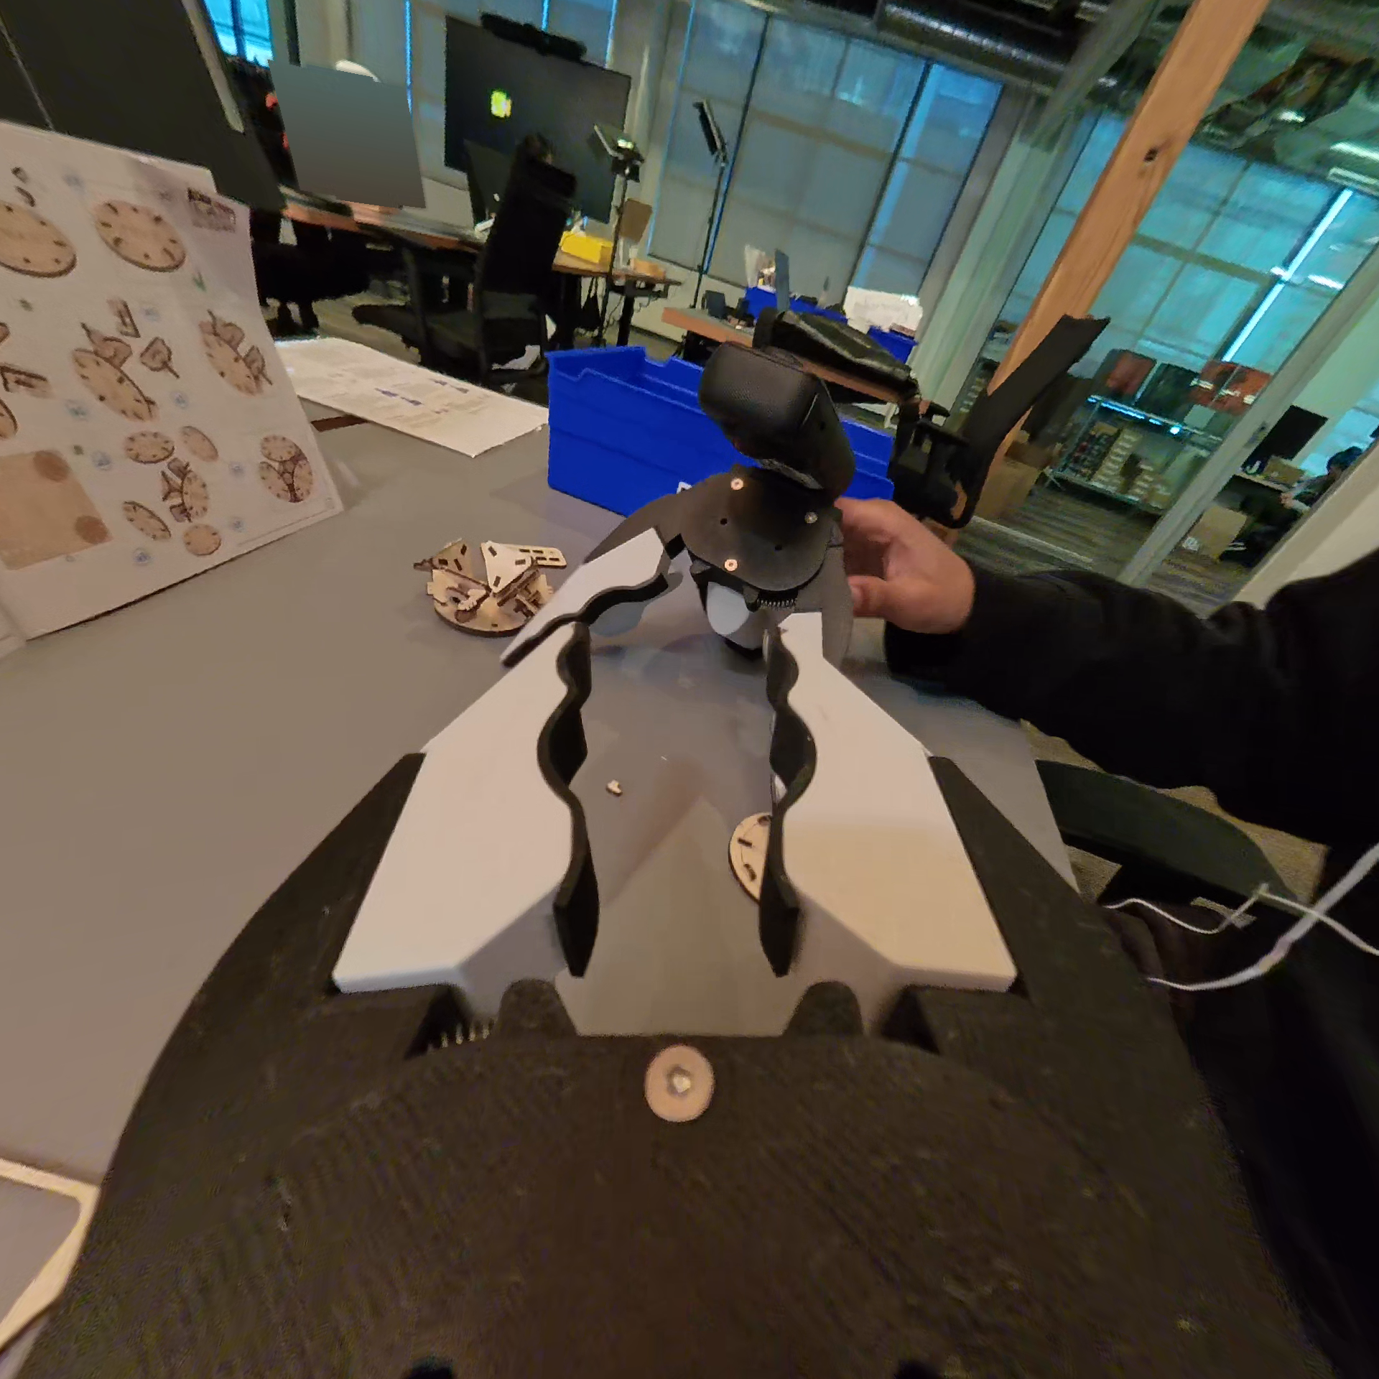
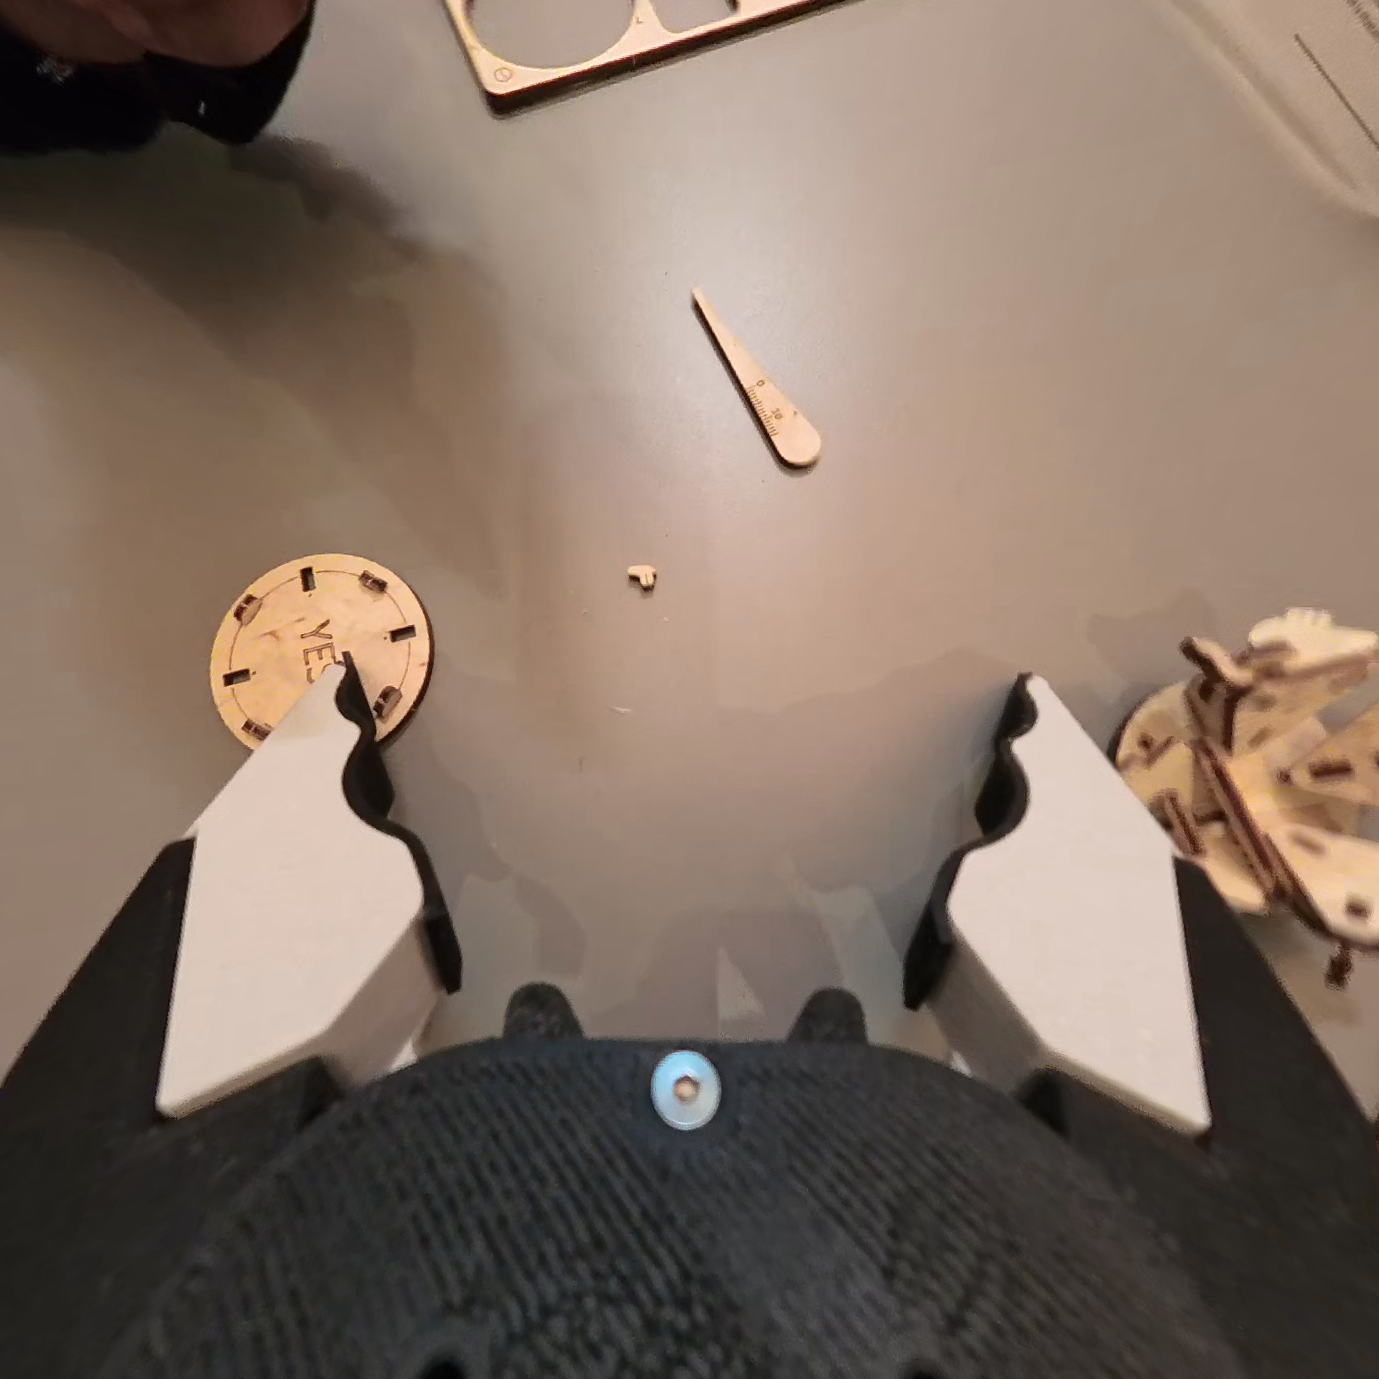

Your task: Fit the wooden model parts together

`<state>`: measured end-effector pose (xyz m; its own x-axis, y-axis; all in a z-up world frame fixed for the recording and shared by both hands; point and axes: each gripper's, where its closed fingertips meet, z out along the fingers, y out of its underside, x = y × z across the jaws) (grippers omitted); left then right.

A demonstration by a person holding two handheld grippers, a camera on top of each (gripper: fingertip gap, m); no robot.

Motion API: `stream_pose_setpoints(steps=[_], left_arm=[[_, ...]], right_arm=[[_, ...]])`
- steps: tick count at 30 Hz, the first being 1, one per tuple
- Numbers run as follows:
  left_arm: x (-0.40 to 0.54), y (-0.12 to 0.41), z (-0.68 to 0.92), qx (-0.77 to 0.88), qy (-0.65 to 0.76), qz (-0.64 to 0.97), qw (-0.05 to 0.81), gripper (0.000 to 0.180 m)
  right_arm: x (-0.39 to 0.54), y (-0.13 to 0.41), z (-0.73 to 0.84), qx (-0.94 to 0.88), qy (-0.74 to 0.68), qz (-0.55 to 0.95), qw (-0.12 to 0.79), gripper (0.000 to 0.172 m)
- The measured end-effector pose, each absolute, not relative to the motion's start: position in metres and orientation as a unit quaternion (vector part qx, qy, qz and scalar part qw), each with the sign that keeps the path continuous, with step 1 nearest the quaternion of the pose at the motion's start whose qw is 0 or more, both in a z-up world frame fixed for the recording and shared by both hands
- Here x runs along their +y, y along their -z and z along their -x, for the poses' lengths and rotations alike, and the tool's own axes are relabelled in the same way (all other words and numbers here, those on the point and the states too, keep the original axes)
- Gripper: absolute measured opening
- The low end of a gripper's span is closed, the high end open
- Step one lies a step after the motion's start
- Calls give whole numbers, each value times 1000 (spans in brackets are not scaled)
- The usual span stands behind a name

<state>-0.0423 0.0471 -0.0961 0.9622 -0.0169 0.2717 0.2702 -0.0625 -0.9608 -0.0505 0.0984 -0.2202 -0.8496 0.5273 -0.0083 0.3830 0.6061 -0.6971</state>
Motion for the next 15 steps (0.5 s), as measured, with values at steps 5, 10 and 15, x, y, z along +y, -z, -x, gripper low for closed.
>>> stream_pose_setpoints(steps=[5, 10, 15], left_arm=[[41, 94, 46, -127, 144, 711, 676, 44], [42, 109, 56, -149, 142, 723, 660, 44], [51, 116, 40, -149, 191, 718, 652, 45]], right_arm=[[88, 220, 56, -905, -368, 197, 75, 159], [88, 220, 56, -905, -368, 197, 75, 159], [87, 220, 56, -905, -368, 199, 76, 159]])
